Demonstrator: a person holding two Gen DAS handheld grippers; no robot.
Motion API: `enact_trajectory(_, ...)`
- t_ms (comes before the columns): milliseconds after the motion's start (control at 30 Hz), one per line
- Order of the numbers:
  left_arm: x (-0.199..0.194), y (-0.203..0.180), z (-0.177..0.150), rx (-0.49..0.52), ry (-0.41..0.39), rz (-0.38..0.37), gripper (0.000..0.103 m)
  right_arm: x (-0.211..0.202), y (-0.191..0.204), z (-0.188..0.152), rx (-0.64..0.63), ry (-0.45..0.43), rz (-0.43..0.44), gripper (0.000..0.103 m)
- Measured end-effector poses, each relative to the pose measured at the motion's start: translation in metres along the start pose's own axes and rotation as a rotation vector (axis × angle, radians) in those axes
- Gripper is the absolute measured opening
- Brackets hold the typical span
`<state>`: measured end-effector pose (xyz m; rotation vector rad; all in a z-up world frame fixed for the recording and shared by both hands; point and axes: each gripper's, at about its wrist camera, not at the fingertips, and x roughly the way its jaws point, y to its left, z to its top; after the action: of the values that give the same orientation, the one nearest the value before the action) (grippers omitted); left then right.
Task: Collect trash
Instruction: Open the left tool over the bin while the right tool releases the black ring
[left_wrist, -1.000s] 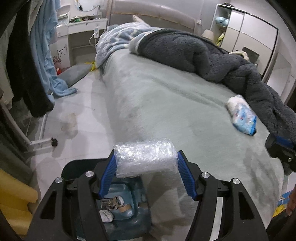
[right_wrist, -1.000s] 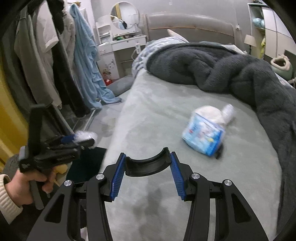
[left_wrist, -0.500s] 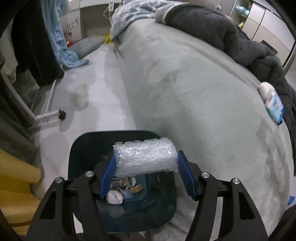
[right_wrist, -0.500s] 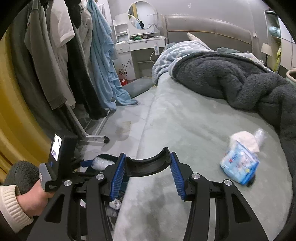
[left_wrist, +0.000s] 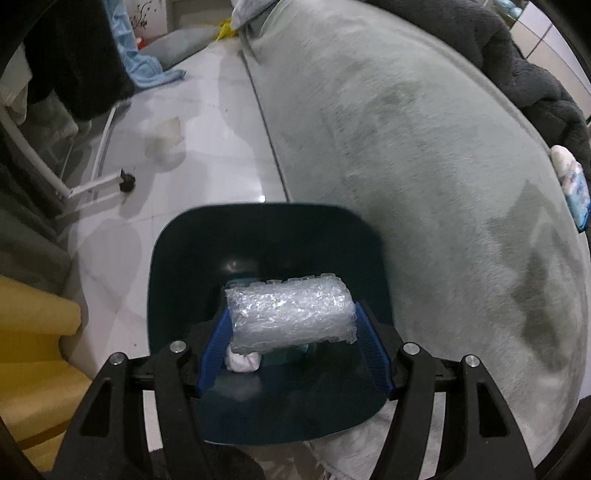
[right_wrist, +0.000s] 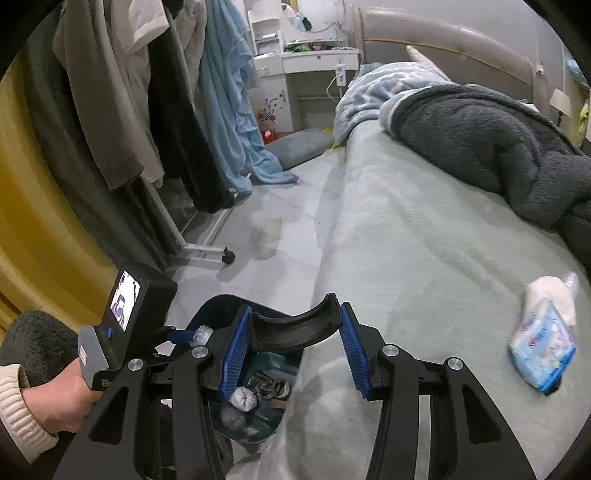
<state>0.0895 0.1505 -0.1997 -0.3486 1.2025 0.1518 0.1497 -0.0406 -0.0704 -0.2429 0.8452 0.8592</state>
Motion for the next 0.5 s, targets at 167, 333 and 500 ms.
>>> enact_trajectory(167, 0.003, 0.015, -0.002, -0.042, 0.043, -0.032, 0.069, 0.021, 0.002, -0.001, 0.001, 0.042, 0.004, 0.049)
enact_trajectory(333, 0.000, 0.021, -0.004, -0.044, 0.055, -0.034, 0.075, 0.042, 0.003, -0.004, 0.009, 0.084, 0.006, 0.049)
enact_trajectory(500, -0.015, 0.029, -0.004, -0.055, 0.027, -0.039, 0.081, 0.059, 0.007, -0.003, 0.016, 0.115, 0.008, 0.049)
